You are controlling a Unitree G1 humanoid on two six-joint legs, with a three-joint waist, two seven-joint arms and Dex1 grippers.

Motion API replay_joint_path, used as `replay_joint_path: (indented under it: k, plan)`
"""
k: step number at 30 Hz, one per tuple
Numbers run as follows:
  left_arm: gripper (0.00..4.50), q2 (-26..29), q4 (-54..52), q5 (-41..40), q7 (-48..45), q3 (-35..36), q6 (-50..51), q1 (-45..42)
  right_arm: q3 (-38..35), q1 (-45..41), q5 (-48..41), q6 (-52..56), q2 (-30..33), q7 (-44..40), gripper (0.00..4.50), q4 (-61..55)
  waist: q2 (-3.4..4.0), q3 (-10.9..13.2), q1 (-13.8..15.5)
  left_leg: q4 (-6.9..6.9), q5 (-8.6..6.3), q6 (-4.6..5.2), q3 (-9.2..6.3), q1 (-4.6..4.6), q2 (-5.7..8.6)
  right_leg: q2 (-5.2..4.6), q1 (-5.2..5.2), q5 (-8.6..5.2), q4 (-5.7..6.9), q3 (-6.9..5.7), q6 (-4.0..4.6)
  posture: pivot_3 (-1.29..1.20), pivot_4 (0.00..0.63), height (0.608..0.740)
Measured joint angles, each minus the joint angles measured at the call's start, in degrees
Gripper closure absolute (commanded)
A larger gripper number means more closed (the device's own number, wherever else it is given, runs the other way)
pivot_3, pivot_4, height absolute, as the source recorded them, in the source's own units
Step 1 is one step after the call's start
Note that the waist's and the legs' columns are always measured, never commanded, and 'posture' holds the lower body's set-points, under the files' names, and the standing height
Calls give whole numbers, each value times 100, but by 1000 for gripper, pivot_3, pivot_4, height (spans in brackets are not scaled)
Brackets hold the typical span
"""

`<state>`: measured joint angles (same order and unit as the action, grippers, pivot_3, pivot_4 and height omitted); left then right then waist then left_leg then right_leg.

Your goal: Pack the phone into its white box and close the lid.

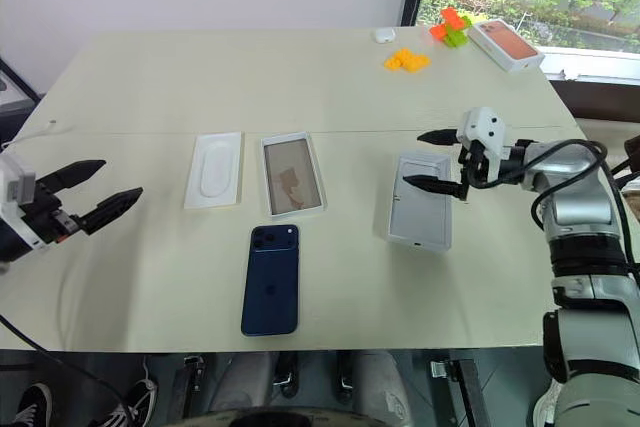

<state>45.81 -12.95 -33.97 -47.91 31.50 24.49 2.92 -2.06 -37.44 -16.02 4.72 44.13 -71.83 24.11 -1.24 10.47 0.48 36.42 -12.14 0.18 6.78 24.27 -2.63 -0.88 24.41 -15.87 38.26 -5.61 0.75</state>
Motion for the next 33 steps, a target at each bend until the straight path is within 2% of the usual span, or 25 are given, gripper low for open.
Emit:
replay_joint_path:
  k: [9, 14, 19, 25, 33]
  plan:
    - [0, -132, -31, 167, 730, -346, 403, -313, 2, -60, 115, 212, -361, 744, 31, -126, 0, 0, 12, 2, 0, 0, 0, 1, 0, 0, 0, 1, 1, 0, 0, 0, 150, 737]
    - [0, -412, 100, 284, 1691, -545, 1042, -1063, 223, -27, 207, 582, -783, 1226, 31, -1013, 0, 0, 1, 0, 0, 0, -1, 1, 0, 0, 0, 1, 5, 0, -1, 0, 150, 737]
    - [0, -995, 116, 324, 2879, -759, 2196, -1645, 573, 181, 451, 512, -850, 1315, 31, -1612, -3, -2, 20, 6, 1, 0, -2, 4, 2, -1, -1, 2, 6, 0, -3, 0, 150, 737]
    - [0, -1502, 442, 341, 3773, -793, 3068, -2254, 928, 334, 504, 633, -1129, 1379, 31, -2295, -7, -4, 10, 10, 3, -3, -4, 3, 2, 0, -1, 2, 13, 0, -3, 0, 150, 737]
    - [0, -2147, 644, 415, 4289, -945, 3356, -2696, 1027, 334, 581, 663, -1253, 1565, 31, -2329, -14, -7, 17, 17, 17, -28, -7, 4, 4, 0, -4, 2, 14, 0, -3, 0, 150, 737]
